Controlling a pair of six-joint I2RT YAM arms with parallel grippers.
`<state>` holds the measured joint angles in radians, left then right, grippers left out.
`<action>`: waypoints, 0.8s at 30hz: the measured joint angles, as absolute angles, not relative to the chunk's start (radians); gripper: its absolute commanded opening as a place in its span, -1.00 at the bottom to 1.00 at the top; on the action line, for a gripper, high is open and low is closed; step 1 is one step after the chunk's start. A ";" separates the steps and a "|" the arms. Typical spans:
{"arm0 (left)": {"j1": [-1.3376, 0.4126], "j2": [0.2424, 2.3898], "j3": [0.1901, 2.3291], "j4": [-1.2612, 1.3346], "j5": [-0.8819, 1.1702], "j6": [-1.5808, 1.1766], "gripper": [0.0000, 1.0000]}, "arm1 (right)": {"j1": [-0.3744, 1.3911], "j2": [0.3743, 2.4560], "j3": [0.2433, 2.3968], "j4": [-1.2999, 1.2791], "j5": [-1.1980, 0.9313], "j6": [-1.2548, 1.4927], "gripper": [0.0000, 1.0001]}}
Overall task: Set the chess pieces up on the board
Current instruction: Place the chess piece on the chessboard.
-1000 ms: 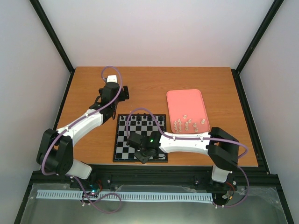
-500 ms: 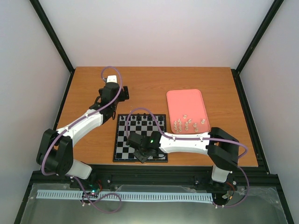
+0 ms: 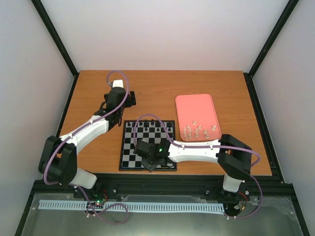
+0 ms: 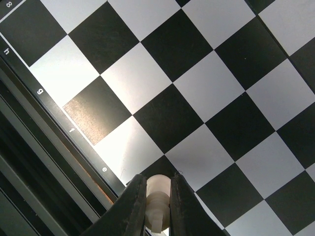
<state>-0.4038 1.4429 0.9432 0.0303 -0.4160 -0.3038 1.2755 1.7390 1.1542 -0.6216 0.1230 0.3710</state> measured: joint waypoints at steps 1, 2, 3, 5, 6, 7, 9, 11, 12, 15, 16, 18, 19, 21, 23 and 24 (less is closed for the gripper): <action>-0.404 1.443 0.943 0.030 -0.416 -0.304 0.99 | 1.275 1.739 1.151 -0.616 0.123 0.372 -0.94; -0.404 1.443 0.943 0.030 -0.416 -0.304 0.99 | 1.275 1.739 1.149 -0.613 0.122 0.374 -0.94; -0.404 1.443 0.943 0.030 -0.416 -0.304 0.99 | 1.275 1.739 1.147 -0.610 0.121 0.375 -0.94; -0.404 1.443 0.943 0.031 -0.416 -0.304 0.99 | 1.275 1.739 1.147 -0.606 0.120 0.376 -0.94; -0.404 1.443 0.943 0.030 -0.416 -0.304 0.99 | 1.275 1.739 1.147 -0.604 0.120 0.376 -0.94; -0.404 1.443 0.943 0.031 -0.416 -0.304 1.00 | 1.275 1.739 1.147 -0.603 0.119 0.376 -0.94; -0.404 1.443 0.943 0.031 -0.416 -0.304 1.00 | 1.275 1.739 1.145 -0.600 0.118 0.379 -0.94; -0.404 1.443 0.943 0.031 -0.416 -0.304 0.99 | 1.276 1.739 1.143 -0.596 0.118 0.382 -0.94; -0.404 1.443 0.943 0.030 -0.416 -0.304 0.99 | 1.276 1.739 1.142 -0.594 0.117 0.383 -0.94; -0.404 1.443 0.943 0.031 -0.416 -0.304 0.99 | 1.276 1.738 1.142 -0.591 0.117 0.385 -0.91; -0.404 1.443 0.943 0.030 -0.417 -0.304 0.99 | 1.276 1.738 1.142 -0.591 0.117 0.386 -0.91; -0.404 1.443 0.943 0.031 -0.417 -0.304 0.99 | 1.276 1.738 1.141 -0.591 0.117 0.387 -0.91; -0.404 1.443 0.943 0.031 -0.416 -0.304 0.99 | 1.276 1.737 1.139 -0.590 0.116 0.388 -0.91; -0.404 1.443 0.943 0.031 -0.417 -0.304 0.99 | 1.276 1.734 1.136 -0.587 0.116 0.390 -0.91; -0.404 1.443 0.943 0.031 -0.417 -0.304 0.99 | 1.276 1.732 1.131 -0.585 0.116 0.391 -0.91; -0.404 1.444 0.943 0.031 -0.416 -0.304 0.99 | 1.276 1.730 1.129 -0.584 0.116 0.393 -0.91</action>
<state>-0.4038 1.4437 0.9432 0.0307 -0.4164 -0.3038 1.2762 1.7302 1.1290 -0.5842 0.1158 0.3927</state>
